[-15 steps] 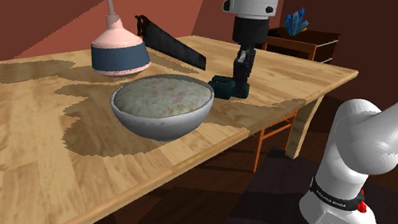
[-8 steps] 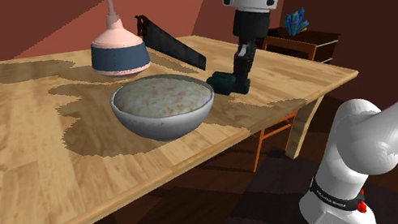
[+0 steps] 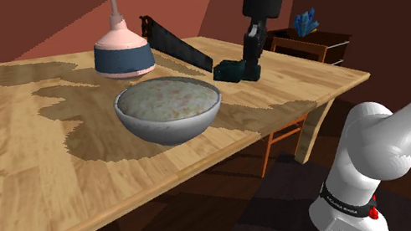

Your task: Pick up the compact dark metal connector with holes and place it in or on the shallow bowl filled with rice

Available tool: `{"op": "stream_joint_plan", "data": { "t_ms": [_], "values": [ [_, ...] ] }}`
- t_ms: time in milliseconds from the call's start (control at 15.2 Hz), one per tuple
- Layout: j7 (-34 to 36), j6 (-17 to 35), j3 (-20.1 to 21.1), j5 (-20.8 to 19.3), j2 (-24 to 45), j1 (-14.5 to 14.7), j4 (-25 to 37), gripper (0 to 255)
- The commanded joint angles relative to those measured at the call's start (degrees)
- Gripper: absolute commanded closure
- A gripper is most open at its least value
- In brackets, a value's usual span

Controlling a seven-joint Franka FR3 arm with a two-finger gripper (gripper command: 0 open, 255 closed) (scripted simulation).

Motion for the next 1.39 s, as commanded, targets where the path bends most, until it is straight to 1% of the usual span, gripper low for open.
{"op": "stream_joint_plan", "data": {
  "t_ms": [0, 726, 1320],
  "values": [
    [0.2, -1.3, 0.0, -0.1, 0.8, -0.1, 2.1, 255],
    [0.9, -8.7, -0.5, -0.8, 5.1, -0.5, 13.9, 255],
    [1.6, -15.1, -0.6, -1.2, 9.6, -0.8, 24.7, 255]
  ]
}}
